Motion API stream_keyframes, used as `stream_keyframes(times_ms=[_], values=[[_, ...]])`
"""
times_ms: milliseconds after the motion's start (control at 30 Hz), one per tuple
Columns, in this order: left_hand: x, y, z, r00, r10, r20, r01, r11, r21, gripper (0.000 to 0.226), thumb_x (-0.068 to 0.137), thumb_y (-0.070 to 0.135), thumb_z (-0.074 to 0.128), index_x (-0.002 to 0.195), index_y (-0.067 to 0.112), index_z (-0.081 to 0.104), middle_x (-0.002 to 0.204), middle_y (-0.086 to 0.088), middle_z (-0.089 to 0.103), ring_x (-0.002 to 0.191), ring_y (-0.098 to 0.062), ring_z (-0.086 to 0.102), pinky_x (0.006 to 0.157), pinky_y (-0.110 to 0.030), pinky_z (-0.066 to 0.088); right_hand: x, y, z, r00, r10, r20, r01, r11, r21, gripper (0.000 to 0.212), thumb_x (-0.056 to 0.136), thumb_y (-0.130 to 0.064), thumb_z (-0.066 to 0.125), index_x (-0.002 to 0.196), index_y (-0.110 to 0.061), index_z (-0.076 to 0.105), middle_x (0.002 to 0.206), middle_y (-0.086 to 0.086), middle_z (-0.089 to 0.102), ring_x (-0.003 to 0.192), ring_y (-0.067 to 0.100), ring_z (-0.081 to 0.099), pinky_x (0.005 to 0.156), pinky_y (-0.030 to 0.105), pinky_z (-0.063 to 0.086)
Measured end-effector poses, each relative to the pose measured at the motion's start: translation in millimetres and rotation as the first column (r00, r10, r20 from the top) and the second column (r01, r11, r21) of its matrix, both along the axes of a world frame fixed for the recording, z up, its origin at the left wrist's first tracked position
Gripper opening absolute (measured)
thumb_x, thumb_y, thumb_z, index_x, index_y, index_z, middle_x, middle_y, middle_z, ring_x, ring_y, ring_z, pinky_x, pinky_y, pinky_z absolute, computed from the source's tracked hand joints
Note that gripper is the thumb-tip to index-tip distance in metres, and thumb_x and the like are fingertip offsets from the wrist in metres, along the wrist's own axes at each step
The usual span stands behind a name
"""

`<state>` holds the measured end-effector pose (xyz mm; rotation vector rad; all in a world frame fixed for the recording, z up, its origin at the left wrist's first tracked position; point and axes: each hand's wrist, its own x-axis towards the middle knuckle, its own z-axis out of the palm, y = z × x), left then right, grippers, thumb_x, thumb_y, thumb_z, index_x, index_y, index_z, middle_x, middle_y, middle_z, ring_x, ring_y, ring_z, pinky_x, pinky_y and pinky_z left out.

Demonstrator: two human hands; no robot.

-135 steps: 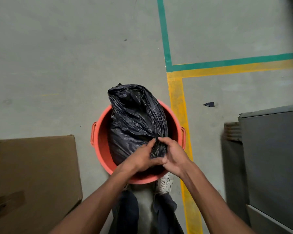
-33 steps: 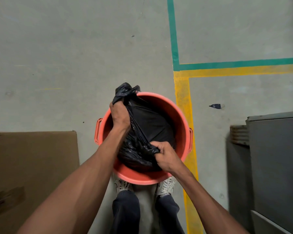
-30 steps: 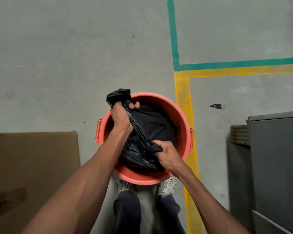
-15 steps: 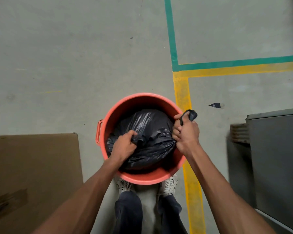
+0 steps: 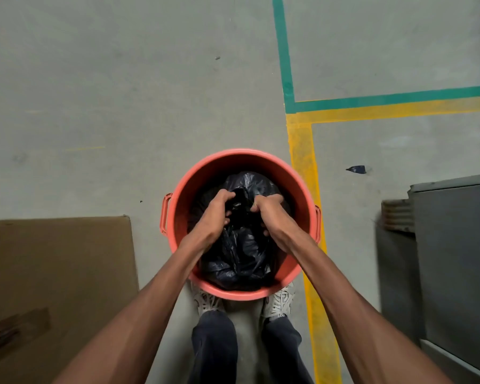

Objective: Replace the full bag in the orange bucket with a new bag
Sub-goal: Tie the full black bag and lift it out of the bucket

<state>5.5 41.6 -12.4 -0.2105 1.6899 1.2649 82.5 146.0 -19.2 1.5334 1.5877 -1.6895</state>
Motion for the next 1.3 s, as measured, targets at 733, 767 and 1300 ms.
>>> stream_keyframes(times_ms=[733, 767, 1300], values=[[14, -4, -19, 0.994, -0.105, -0.015, 0.106, 0.993, 0.051, 0.040, 0.094, 0.031, 0.064, 0.058, 0.015, 0.054, 0.042, 0.004, 0.045, 0.039, -0.005, 0.033, 0.041, -0.022, 0.025, 31, -2, -8, 0.836, 0.094, -0.541, -0.191, 0.974, -0.125, 0.034, 0.077, 0.019, 0.066, 0.085, -0.014, 0.075, 0.078, -0.003, 0.071, 0.076, 0.005, 0.063, 0.077, 0.018, 0.051], [12, -4, -19, 0.993, -0.117, -0.014, 0.117, 0.993, -0.007, 0.046, 0.091, 0.038, 0.065, 0.056, 0.016, 0.047, 0.041, 0.007, 0.038, 0.039, -0.005, 0.028, 0.042, -0.023, 0.022, 32, -1, -6, 0.831, 0.127, -0.542, -0.234, 0.963, -0.133, 0.024, 0.078, 0.011, 0.071, 0.087, -0.011, 0.075, 0.085, 0.001, 0.071, 0.082, 0.008, 0.062, 0.084, 0.022, 0.049], [30, 11, -4, 0.752, -0.173, -0.637, 0.006, 0.967, -0.255, 0.030, 0.100, 0.032, 0.054, 0.087, 0.006, 0.063, 0.073, -0.008, 0.067, 0.069, -0.026, 0.060, 0.064, -0.033, 0.034, -6, -24, -11, 0.885, -0.442, -0.149, 0.462, 0.873, 0.155, 0.018, 0.078, -0.004, 0.061, 0.062, -0.011, 0.063, 0.058, 0.003, 0.058, 0.043, 0.015, 0.052, 0.042, 0.026, 0.044]])
